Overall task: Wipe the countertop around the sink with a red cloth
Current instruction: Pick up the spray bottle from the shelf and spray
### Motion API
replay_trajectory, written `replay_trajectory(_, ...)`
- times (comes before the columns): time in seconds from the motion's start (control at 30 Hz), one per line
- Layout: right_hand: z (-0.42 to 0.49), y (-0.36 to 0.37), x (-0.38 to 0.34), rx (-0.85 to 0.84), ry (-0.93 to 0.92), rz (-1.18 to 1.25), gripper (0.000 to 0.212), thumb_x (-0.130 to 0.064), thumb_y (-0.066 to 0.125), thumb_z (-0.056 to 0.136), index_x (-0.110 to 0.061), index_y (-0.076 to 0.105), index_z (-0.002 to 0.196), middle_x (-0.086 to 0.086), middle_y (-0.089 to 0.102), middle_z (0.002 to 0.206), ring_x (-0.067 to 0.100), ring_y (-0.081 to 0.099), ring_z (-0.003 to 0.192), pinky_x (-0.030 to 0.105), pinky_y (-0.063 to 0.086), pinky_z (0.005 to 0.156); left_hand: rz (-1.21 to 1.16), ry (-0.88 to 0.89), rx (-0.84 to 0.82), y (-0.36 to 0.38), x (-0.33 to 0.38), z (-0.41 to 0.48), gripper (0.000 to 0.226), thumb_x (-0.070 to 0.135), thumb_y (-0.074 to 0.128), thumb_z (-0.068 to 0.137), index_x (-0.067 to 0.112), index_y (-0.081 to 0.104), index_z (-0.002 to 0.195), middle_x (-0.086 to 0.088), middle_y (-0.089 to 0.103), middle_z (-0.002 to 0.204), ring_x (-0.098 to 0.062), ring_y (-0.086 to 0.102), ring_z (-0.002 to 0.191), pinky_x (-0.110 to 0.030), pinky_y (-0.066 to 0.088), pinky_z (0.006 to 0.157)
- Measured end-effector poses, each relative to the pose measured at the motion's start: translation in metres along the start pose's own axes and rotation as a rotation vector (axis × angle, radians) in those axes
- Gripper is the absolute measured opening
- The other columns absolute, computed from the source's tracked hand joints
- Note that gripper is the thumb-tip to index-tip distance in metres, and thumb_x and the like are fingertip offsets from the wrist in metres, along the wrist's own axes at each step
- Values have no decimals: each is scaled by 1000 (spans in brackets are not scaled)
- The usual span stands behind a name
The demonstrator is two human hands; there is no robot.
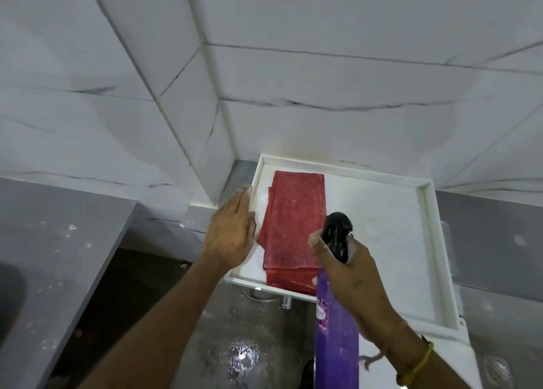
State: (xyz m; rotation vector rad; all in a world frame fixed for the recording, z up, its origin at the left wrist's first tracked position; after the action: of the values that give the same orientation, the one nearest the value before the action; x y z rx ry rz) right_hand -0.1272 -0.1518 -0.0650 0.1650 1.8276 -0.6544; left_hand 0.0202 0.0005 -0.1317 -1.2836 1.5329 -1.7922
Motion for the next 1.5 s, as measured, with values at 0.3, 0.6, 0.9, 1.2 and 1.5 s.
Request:
replay_trajectory(0.3, 2, 4, -4, -8, -3, -45, 43, -68, 44, 66, -28, 58, 72, -1, 66, 70, 14, 63, 70, 30, 52, 67, 11, -18, -10, 1, -2, 0, 57, 40, 21, 97, 17, 7, 147, -4, 16, 158, -21, 15, 144, -31, 4, 111)
replay_trajectory(0.6, -19, 8, 2, -121, 66, -160, 42, -61, 51, 78, -27, 46, 52, -10, 52, 51, 5, 52, 51, 18, 40, 53, 9, 6, -5, -3, 0, -2, 56, 37, 24, 97, 14, 12, 147, -6, 21, 157, -23, 19, 143, -35, 11, 115)
replay_trajectory(0.9, -28, 10, 4, -115, 80, -243, 47, -65, 47, 75, -23, 48, 55, -8, 56, 55, 5, 55, 56, 17, 38, 52, 18, -14, -21, -2, 1, -1, 56, 37, 24, 98, 14, 10, 147, -6, 19, 157, -22, 17, 144, -35, 9, 115)
replay_trajectory(1.2, -16, -28, -24, 66, 23, -62, 51, -68, 50, 70, -17, 54, 63, 8, 64, 62, 24, 66, 59, 36, 54, 59, 26, -31, -23, 0, -2, -1, 57, 39, 22, 97, 16, 10, 147, -5, 19, 157, -22, 18, 143, -32, 7, 112)
replay_trajectory(1.5, 38, -99, -62, 552, -483, 149, 13, -42, 51, 91, -35, 59, 98, -6, 70, 106, 9, 70, 57, 36, 58, 54, -2, -10, 27, -4, 0, -4, 57, 38, 20, 96, 9, 21, 145, -14, 33, 151, -28, 32, 138, -41, 22, 115)
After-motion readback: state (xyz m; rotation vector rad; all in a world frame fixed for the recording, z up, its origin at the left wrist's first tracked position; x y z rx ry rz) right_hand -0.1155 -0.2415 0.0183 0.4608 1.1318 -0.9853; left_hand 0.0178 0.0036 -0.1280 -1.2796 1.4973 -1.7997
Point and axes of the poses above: each hand's wrist, its own z-axis towards the middle knuckle, its own y-axis out of the palm, x = y × z, the point moved 1 cm from there along z, towards the middle knuckle
